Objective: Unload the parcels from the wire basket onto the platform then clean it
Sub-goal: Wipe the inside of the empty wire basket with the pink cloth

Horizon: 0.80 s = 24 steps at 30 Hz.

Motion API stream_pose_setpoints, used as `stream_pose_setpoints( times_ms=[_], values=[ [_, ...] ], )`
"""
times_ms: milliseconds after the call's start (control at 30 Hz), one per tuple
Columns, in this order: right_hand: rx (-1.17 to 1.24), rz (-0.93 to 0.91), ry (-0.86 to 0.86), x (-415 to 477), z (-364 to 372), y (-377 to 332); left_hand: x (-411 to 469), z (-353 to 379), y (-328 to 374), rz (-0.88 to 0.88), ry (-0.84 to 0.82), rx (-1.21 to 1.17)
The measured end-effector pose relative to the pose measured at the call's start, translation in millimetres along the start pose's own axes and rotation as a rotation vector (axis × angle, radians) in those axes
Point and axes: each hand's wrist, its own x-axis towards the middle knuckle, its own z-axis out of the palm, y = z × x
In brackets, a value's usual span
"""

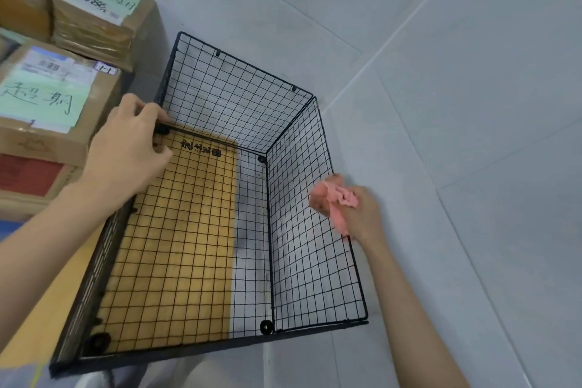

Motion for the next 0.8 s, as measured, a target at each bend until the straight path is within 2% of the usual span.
stream_pose_setpoints(
  times_ms=[167,433,800],
  values=[
    [0.010,-0.020,0.027,21,6,-18,-2,-4,0,-0.003,-0.012,0.012],
    [-0.105,0.041,-0.018,-92,-23,27,-1,-2,2,-0.022,-0.003,-0.002],
    [0.016,0.041,-0.023,28,2,-29,-2,-6,0,0.022,-0.025,0.047]
  ],
)
